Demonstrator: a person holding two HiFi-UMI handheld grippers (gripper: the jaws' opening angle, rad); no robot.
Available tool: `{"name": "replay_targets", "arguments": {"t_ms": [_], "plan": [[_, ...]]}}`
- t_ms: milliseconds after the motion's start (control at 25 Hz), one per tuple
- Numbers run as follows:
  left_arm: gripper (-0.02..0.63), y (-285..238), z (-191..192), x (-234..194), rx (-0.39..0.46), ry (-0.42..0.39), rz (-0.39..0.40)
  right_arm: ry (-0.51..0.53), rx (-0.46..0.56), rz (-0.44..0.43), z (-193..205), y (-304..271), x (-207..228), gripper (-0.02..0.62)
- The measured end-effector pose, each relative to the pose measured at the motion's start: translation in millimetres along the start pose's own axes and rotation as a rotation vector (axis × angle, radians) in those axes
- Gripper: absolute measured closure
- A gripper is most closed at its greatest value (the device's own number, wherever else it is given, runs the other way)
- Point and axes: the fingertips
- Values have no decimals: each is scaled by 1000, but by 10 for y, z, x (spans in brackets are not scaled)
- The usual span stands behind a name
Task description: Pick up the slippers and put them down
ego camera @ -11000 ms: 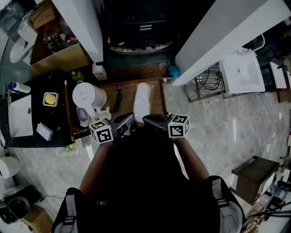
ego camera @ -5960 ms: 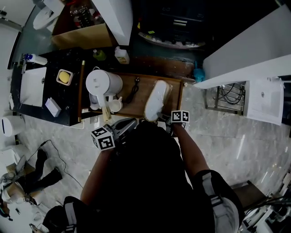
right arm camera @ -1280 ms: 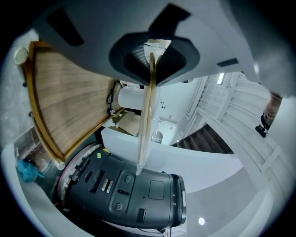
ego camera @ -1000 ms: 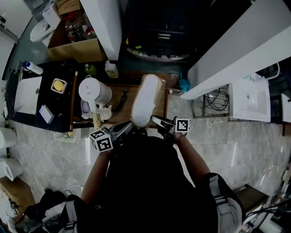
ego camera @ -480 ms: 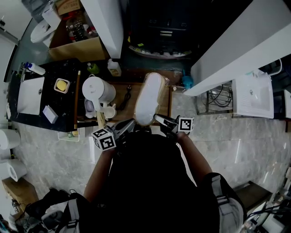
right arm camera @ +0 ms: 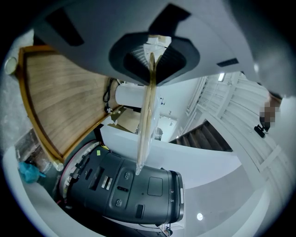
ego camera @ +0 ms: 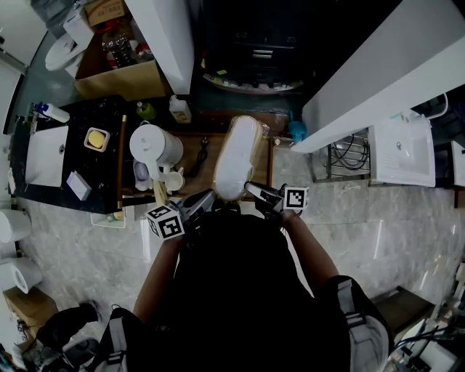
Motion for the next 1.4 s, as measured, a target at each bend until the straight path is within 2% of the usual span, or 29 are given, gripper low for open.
{"name": "replay_targets", "arguments": {"t_ms": [800, 1240, 1400], "plan": [[594, 45, -39, -29, 9, 1, -4, -8, -13, 6, 5, -53, 28, 543], [594, 81, 3, -8, 9, 1, -7, -17, -44, 28, 158, -38, 145, 543], [594, 94, 14, -5, 7, 3, -9, -15, -60, 62, 222, -15, 266, 543]]}}
Point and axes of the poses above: the fingertips, and each gripper's own axes: y backward along the fingers, x to its right, z out of its underside
